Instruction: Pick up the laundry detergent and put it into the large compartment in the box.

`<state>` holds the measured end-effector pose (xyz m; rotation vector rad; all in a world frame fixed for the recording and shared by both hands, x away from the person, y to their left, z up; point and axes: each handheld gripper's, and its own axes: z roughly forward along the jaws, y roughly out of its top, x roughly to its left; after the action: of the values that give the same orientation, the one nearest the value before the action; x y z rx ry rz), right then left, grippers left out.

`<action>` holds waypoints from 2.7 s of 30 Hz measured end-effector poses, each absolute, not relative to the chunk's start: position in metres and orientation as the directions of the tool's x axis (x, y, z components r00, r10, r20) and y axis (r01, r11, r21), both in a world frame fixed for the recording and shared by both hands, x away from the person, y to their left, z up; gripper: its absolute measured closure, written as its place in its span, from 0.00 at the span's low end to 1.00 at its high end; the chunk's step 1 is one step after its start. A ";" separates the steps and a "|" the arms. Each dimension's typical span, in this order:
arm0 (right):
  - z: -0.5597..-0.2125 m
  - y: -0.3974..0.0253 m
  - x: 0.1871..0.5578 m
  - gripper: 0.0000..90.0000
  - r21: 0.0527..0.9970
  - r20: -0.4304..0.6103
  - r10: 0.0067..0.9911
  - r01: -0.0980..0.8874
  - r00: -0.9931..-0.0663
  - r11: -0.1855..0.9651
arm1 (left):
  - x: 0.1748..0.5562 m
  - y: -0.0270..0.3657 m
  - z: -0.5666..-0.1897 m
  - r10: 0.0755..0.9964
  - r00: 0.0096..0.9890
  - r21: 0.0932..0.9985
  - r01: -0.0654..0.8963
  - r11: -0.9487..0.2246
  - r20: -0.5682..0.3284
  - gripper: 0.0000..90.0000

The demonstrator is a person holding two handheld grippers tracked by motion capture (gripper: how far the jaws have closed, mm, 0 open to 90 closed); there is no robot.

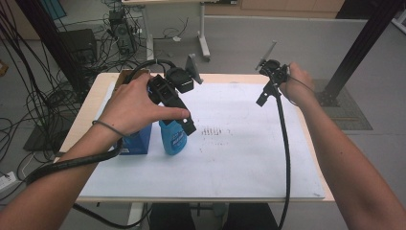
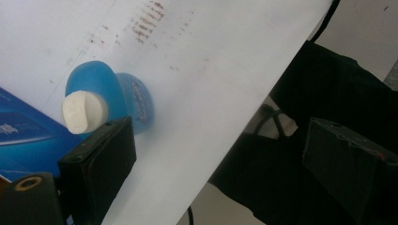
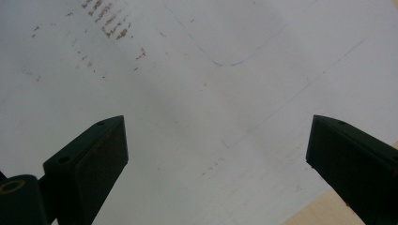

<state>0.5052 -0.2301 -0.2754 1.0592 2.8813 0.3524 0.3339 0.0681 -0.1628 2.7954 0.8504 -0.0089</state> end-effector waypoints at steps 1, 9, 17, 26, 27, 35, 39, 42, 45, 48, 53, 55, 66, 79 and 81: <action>-0.275 -0.230 0.505 0.06 0.230 0.030 0.645 0.633 -0.764 0.739 | 0.334 0.068 -0.163 0.550 0.833 0.207 0.551 -0.809 -0.069 0.10; -0.275 -0.229 0.507 0.06 0.224 0.016 0.641 0.628 -0.767 0.746 | 0.333 0.069 -0.160 0.556 0.829 0.208 0.556 -0.805 -0.066 0.10; -0.278 -0.229 0.507 0.06 0.223 0.022 0.641 0.629 -0.767 0.745 | 0.332 0.069 -0.158 0.557 0.828 0.204 0.558 -0.805 -0.065 0.10; -0.278 -0.231 0.507 0.06 0.225 0.024 0.641 0.629 -0.767 0.744 | 0.333 0.071 -0.156 0.567 0.822 0.206 0.564 -0.800 -0.048 0.10; -0.278 -0.231 0.507 0.06 0.225 0.023 0.641 0.629 -0.767 0.744 | 0.333 0.072 -0.156 0.568 0.822 0.207 0.564 -0.799 -0.046 0.10; -0.279 -0.231 0.507 0.06 0.226 0.028 0.640 0.628 -0.768 0.744 | 0.337 0.077 -0.152 0.586 0.810 0.218 0.578 -0.786 -0.036 0.10; -0.278 -0.230 0.506 0.06 0.228 0.032 0.641 0.630 -0.767 0.743 | 0.339 0.079 -0.151 0.589 0.808 0.209 0.580 -0.787 -0.023 0.10; -0.278 -0.230 0.506 0.06 0.229 0.032 0.638 0.627 -0.770 0.745 | 0.341 0.081 -0.150 0.596 0.803 0.213 0.587 -0.781 -0.024 0.10; -0.278 -0.230 0.506 0.06 0.229 0.030 0.637 0.625 -0.770 0.746 | 0.343 0.084 -0.149 0.601 0.799 0.216 0.590 -0.778 -0.018 0.10; -0.278 -0.230 0.506 0.06 0.231 0.031 0.637 0.626 -0.770 0.745 | 0.346 0.087 -0.149 0.614 0.789 0.211 0.598 -0.773 0.011 0.10; -0.278 -0.230 0.506 0.06 0.227 0.030 0.638 0.627 -0.769 0.745 | 0.352 0.091 -0.151 0.627 0.779 0.221 0.609 -0.762 0.014 0.09; -0.278 -0.230 0.505 0.06 0.227 0.029 0.639 0.628 -0.769 0.745 | 0.354 0.093 -0.152 0.632 0.775 0.218 0.615 -0.758 0.014 0.09; -0.278 -0.233 0.505 0.06 0.228 0.027 0.641 0.629 -0.767 0.743 | 0.364 0.100 -0.156 0.641 0.767 0.215 0.623 -0.752 0.021 0.09; -0.278 -0.229 0.504 0.06 0.222 0.028 0.631 0.620 -0.776 0.753 | 0.378 0.107 -0.166 0.657 0.754 0.221 0.639 -0.737 0.014 0.10; -0.278 -0.229 0.505 0.06 0.221 0.023 0.629 0.618 -0.777 0.755 | 0.380 0.107 -0.168 0.659 0.752 0.221 0.641 -0.735 0.009 0.09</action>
<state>0.5046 -0.2286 -0.2775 1.0285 2.8931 0.3365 0.3799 0.1074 -0.1675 2.7467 1.0305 0.1283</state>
